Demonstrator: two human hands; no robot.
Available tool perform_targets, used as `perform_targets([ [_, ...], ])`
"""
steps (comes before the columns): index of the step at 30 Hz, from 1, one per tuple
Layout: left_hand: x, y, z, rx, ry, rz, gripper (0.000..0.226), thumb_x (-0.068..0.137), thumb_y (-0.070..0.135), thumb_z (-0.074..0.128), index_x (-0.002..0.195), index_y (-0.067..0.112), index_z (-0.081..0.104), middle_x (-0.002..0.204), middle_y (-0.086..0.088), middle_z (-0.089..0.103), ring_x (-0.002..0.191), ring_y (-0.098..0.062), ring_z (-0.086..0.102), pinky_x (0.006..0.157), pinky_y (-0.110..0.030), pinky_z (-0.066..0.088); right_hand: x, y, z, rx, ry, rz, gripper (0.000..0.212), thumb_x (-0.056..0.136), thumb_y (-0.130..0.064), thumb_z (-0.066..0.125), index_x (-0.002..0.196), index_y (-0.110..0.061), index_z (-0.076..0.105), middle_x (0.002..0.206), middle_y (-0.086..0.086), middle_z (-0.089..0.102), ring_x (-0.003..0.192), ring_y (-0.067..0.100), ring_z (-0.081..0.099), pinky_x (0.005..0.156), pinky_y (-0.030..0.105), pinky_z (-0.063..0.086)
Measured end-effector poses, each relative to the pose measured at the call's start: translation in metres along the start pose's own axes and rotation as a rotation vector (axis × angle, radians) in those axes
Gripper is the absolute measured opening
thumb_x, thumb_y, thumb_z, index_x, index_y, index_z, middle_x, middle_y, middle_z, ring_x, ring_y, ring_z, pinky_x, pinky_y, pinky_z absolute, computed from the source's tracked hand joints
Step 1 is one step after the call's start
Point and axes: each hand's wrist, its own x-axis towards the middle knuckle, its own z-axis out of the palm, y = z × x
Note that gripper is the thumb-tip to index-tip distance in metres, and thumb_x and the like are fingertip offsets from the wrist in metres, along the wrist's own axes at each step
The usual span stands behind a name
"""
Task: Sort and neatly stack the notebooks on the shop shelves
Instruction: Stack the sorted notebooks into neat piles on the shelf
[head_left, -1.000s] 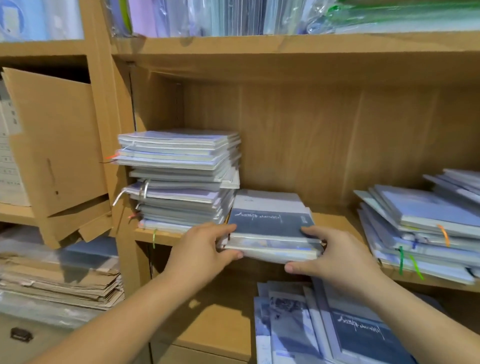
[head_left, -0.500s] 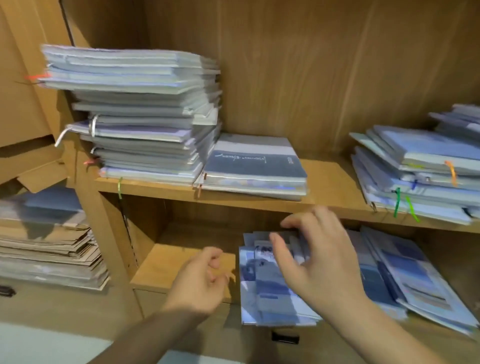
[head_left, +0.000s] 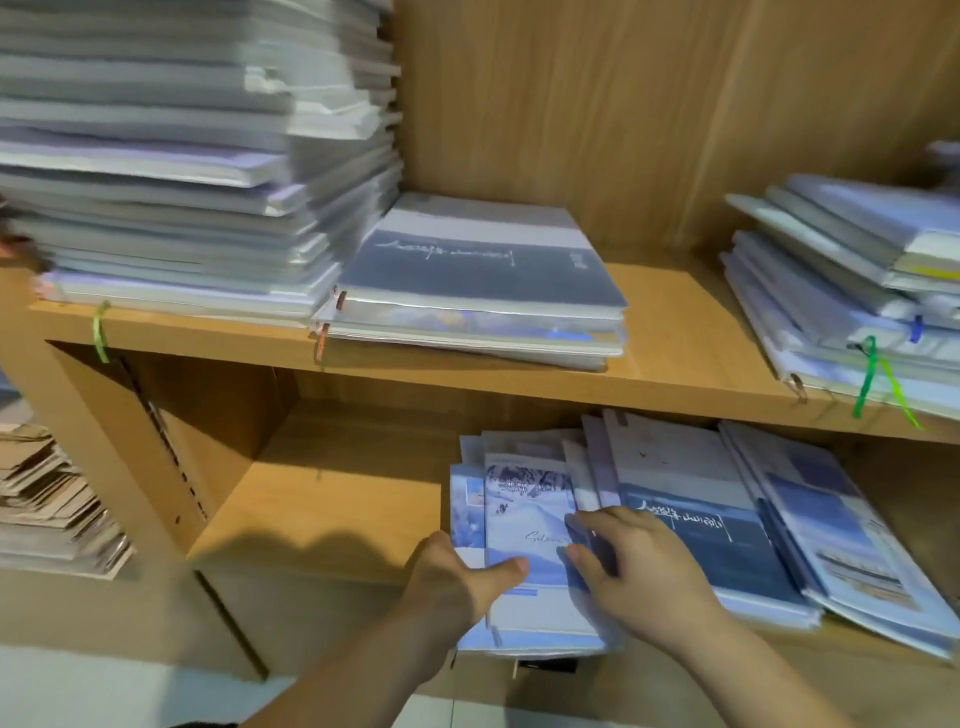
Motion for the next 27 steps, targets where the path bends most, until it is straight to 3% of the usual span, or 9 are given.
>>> perform_targets([
  [4,-0.004,0.009,-0.002,-0.169,-0.013,0.094,0.042,0.074,0.025,0.092,0.1,0.024,0.059,0.089,0.002,0.074,0.063,-0.002,0.072,0.048,-0.015,0.052,0.004,0.007,0.002,0.021,0.009,0.029,0.04,0.102,-0.048,0.049,0.136,-0.03,0.06,0.123,-0.01,0.064,0.118,0.02,0.054,0.097,0.032,0.043],
  [7,-0.004,0.019,-0.031,-0.219,0.022,0.199,0.034,0.08,0.019,0.087,0.106,0.012,0.066,0.092,-0.01,0.079,0.077,-0.022,0.078,0.064,-0.036,0.063,0.003,0.008,0.004,0.099,0.022,0.055,0.037,0.105,-0.043,0.046,0.133,-0.027,0.064,0.128,-0.009,0.066,0.121,0.022,0.055,0.098,0.032,0.044],
  [10,-0.004,0.019,-0.077,-0.068,0.037,0.223,0.039,0.082,0.034,0.08,0.114,0.016,0.068,0.102,-0.005,0.079,0.092,-0.027,0.076,0.085,-0.049,0.062,0.001,-0.001,0.005,0.082,0.08,0.034,0.028,0.104,-0.044,0.045,0.109,-0.028,0.068,0.102,-0.007,0.066,0.104,0.022,0.059,0.083,0.035,0.047],
  [14,0.0,-0.002,-0.108,0.362,0.084,0.061,0.031,0.092,0.039,0.069,0.113,0.018,0.062,0.106,-0.002,0.07,0.086,-0.017,0.069,0.06,-0.027,0.055,0.004,-0.023,0.006,0.179,0.154,0.011,0.026,0.101,-0.043,0.051,0.109,-0.029,0.071,0.09,-0.005,0.059,0.092,0.02,0.058,0.079,0.038,0.049],
  [16,0.001,-0.014,-0.107,0.349,0.069,0.031,0.02,0.094,0.038,0.068,0.098,0.02,0.063,0.099,0.002,0.07,0.083,-0.011,0.066,0.058,-0.023,0.046,0.004,-0.037,0.011,0.324,-0.016,0.007,0.027,0.098,-0.045,0.057,0.114,-0.028,0.07,0.092,-0.006,0.064,0.086,0.014,0.061,0.078,0.036,0.052],
  [18,0.001,-0.023,-0.102,0.256,0.068,0.056,0.014,0.096,0.034,0.067,0.09,0.023,0.062,0.091,0.009,0.071,0.078,-0.005,0.065,0.056,-0.021,0.046,0.003,-0.05,0.018,0.355,-0.19,0.005,0.031,0.095,-0.055,0.057,0.106,-0.028,0.066,0.09,-0.007,0.064,0.082,0.011,0.061,0.075,0.033,0.052],
  [20,-0.001,-0.028,-0.093,0.103,0.053,0.054,0.008,0.097,0.028,0.068,0.1,0.024,0.063,0.097,0.01,0.074,0.083,-0.007,0.069,0.06,-0.021,0.051,0.005,-0.058,0.024,0.301,-0.224,0.003,0.033,0.096,-0.055,0.054,0.106,-0.025,0.063,0.093,-0.012,0.064,0.087,0.005,0.06,0.079,0.032,0.051],
  [23,-0.002,-0.029,-0.086,-0.015,0.055,0.048,0.023,0.095,0.022,0.071,0.115,0.026,0.061,0.105,0.008,0.075,0.091,-0.013,0.073,0.065,-0.023,0.055,0.008,-0.061,0.023,0.365,-0.226,0.05,0.035,0.101,-0.043,0.053,0.127,-0.022,0.06,0.101,-0.021,0.067,0.098,-0.006,0.061,0.091,0.029,0.053],
  [27,0.0,-0.017,-0.102,-0.065,0.069,0.083,0.023,0.097,0.015,0.069,0.117,0.022,0.064,0.1,0.001,0.079,0.089,-0.022,0.077,0.078,-0.039,0.062,0.006,-0.064,0.021,0.185,-0.155,0.161,0.06,0.098,-0.064,0.042,0.149,-0.032,0.045,0.139,-0.001,0.053,0.129,0.023,0.051,0.102,0.036,0.046],
])
